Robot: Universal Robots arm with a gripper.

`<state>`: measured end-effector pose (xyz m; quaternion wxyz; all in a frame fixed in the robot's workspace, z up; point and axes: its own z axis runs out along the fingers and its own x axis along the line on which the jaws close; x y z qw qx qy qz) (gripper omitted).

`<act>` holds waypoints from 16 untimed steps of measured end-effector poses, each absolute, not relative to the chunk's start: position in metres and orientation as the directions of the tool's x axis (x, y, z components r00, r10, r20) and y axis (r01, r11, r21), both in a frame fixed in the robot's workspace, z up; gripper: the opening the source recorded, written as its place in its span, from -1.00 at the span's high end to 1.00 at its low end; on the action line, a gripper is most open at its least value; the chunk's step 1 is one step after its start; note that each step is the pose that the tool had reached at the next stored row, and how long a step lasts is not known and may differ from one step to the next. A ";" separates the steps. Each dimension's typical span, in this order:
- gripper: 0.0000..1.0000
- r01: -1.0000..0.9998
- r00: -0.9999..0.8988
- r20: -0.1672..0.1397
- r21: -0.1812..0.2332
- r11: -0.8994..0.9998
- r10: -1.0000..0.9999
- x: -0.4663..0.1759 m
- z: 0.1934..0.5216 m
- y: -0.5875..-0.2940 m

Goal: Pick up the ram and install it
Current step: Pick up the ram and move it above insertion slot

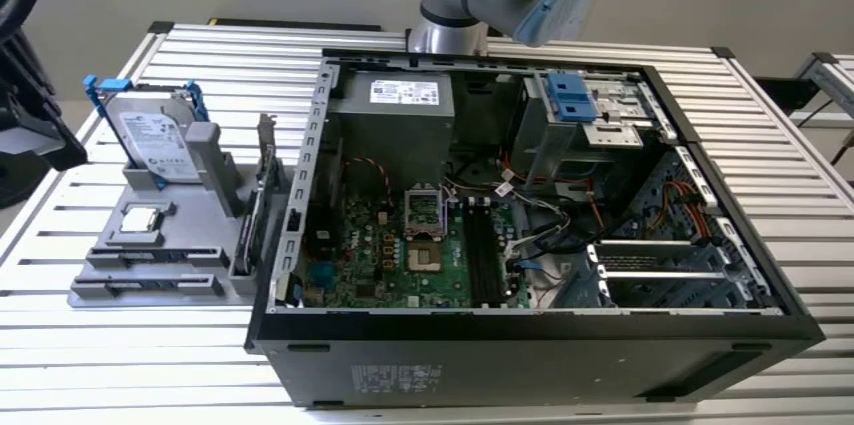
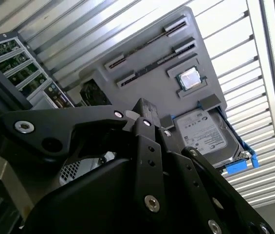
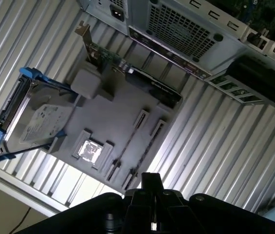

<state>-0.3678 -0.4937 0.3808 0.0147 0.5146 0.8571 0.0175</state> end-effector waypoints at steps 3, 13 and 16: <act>1.00 0.896 -0.443 -0.007 0.045 0.442 0.897 -0.368 0.381 -0.494; 1.00 0.935 -0.352 -0.007 0.045 0.352 0.936 -0.368 0.381 -0.494; 1.00 0.945 -0.325 -0.007 0.045 0.325 0.946 -0.368 0.381 -0.494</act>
